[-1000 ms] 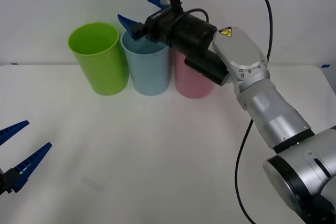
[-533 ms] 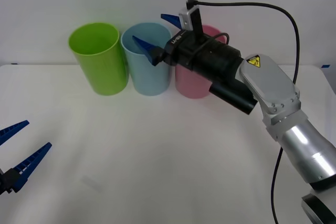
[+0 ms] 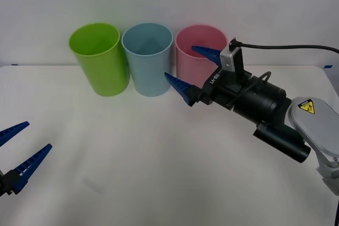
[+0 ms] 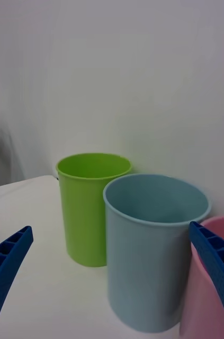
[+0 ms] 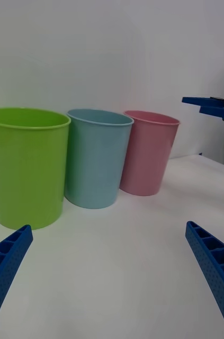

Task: Grasp the object on the table and drop it into the matching bin: aluminum can to the light blue bin, PET bottle to the pink bin.

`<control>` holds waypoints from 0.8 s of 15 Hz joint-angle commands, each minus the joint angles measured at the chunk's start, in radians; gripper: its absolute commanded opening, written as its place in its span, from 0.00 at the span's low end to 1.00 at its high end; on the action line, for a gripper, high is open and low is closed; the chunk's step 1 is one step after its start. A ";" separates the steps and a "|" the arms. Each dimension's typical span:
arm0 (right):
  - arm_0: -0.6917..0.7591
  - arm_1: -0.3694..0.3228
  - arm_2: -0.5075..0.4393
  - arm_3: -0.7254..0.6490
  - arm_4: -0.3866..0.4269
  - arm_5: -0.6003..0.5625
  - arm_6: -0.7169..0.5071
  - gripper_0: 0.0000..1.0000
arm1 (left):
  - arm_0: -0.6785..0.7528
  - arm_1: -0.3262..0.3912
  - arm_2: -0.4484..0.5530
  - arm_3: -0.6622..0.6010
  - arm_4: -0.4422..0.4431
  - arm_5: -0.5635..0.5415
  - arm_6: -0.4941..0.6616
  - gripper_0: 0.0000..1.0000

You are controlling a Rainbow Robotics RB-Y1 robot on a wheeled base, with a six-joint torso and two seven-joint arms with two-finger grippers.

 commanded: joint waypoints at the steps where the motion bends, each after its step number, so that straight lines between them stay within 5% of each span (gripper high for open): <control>1: 0.113 -0.066 -0.031 -0.080 -0.044 -0.009 0.020 1.00 | 0.000 0.000 0.000 0.000 0.000 0.000 0.000 1.00; 4: 0.239 -0.091 -0.109 -0.134 -0.059 -0.074 0.050 1.00 | 0.000 0.000 0.000 0.000 0.000 0.000 0.000 1.00; 12: 0.524 -0.027 -0.353 -0.144 -0.134 -0.304 0.280 1.00 | 0.000 0.000 0.000 0.000 0.000 0.000 0.000 1.00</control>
